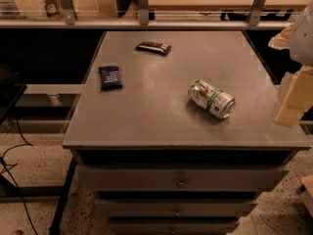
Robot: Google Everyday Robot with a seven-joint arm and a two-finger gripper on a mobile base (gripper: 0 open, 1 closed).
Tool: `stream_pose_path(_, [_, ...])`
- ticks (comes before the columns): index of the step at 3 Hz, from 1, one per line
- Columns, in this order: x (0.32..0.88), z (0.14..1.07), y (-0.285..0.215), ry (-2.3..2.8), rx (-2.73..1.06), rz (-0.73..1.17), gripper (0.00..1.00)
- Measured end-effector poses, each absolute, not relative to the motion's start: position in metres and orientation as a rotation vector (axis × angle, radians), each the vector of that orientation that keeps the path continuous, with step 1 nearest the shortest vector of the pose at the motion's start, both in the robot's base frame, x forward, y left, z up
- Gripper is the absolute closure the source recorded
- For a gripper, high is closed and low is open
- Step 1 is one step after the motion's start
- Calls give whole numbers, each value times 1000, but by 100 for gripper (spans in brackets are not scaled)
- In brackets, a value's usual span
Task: Move 7up can near rxbar chocolate
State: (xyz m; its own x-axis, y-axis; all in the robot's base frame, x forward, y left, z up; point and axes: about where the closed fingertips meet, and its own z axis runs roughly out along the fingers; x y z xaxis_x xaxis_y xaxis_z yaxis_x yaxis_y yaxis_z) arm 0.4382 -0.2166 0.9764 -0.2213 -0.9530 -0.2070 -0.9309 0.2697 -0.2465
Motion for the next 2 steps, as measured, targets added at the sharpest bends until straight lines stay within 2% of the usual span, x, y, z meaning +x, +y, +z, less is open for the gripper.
stream_pose_path(2, [466, 977, -215, 2215, -1722, -121, 0])
